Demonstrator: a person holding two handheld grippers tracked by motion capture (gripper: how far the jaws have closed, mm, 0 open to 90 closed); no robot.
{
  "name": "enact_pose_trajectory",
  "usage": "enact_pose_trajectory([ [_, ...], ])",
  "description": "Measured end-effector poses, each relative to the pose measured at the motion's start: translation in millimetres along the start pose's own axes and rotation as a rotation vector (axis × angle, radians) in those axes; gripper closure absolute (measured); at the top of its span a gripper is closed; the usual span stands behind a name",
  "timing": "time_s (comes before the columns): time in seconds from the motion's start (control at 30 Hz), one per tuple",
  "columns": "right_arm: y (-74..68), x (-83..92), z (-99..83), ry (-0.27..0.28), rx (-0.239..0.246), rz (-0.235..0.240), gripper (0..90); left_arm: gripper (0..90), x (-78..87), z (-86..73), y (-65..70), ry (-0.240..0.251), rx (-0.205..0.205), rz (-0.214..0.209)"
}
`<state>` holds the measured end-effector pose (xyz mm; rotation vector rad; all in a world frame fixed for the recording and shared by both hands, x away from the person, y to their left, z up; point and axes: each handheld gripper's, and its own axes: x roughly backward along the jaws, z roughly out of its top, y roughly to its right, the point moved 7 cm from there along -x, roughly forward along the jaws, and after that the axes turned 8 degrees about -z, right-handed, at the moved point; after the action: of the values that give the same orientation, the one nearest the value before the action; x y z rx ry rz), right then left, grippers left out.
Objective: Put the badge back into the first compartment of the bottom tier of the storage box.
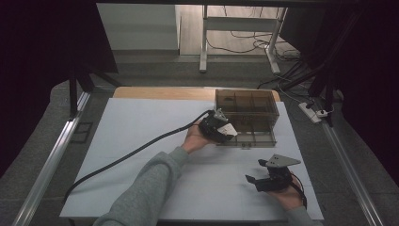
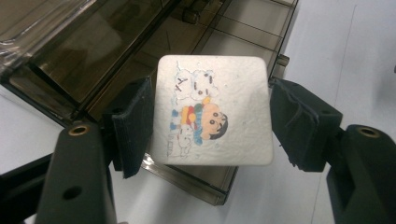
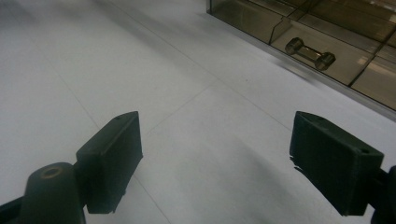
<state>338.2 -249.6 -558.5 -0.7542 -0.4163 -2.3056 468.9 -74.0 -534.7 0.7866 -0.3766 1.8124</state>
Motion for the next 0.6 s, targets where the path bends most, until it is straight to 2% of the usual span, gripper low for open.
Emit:
enact_pose_trajectory([
  [0.1, 0.0, 0.1, -0.3, -0.005, 0.005, -0.002, 17.1, 24.9, -1.2, -2.5, -2.0, -0.016, 0.029, -0.003],
  [0.2, -0.1, 0.6, -0.1, -0.001, 0.002, 0.000, 17.1, 23.5, -0.9, -4.4, -2.6, -0.029, 0.043, -0.008],
  [0.37, 0.4, 0.8, -0.2, -0.001, 0.003, -0.001, 17.1, 24.3, 0.2, -3.9, 1.6, -0.024, 0.031, -0.022],
  [0.6, 0.5, 0.9, -0.2, 0.000, 0.004, -0.001, 17.1, 24.9, 6.1, -4.5, 4.6, -0.029, 0.016, -0.020],
])
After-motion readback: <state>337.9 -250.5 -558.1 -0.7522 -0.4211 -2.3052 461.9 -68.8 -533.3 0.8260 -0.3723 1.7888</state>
